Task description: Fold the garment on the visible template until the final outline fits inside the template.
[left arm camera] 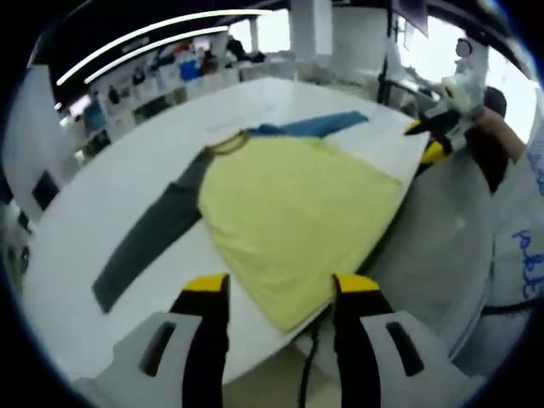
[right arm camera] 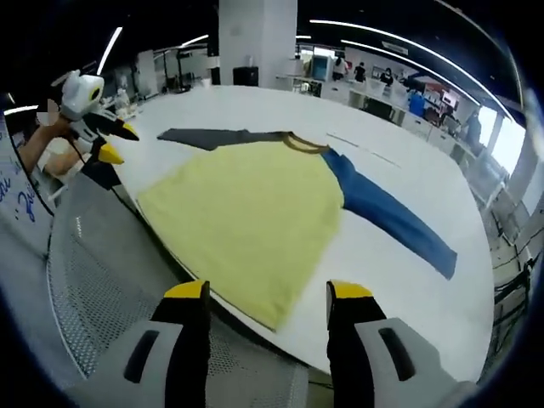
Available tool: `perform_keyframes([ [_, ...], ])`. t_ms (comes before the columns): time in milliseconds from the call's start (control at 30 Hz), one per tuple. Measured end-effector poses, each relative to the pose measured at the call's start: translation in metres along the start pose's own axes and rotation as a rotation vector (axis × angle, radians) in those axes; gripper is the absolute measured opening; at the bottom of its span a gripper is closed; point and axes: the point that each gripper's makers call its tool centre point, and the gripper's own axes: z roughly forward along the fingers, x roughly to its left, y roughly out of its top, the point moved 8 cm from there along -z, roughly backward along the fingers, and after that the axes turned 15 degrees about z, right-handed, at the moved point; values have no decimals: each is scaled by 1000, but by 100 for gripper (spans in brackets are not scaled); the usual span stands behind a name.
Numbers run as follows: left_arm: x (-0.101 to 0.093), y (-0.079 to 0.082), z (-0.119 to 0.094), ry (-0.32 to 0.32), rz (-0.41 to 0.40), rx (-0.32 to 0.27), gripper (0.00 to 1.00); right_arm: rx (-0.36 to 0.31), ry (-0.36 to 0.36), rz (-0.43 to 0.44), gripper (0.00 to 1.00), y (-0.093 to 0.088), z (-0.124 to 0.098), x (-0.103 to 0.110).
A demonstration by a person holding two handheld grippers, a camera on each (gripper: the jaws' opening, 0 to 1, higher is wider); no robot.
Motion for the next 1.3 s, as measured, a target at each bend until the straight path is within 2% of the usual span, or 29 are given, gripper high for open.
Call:
perform_keyframes([
  [67, 1, 4, -5, 14, 5, -22, 51, -15, 4, -13, 58, 4, -3, 4],
  [167, 1, 8, -10, 21, 14, -35, 51, -43, 0, -39, 58, 12, -10, 8],
  [433, -1, 23, -26, 45, 50, -105, 57, -110, 7, -69, 66, 22, -21, 17],
  [600, -3, 24, -25, 30, 61, -122, 69, -136, 7, -74, 72, 22, -23, 17],
  [833, -7, 24, -28, 19, 56, -133, 74, -160, -7, -71, 83, 24, -34, 22],
  [1000, -7, 28, -34, -7, 31, -191, 75, -183, -10, -71, 88, 27, -39, 23],
  [1300, 1, 32, -43, 20, 81, -208, 86, -203, -34, -88, 100, 32, -44, 24],
])
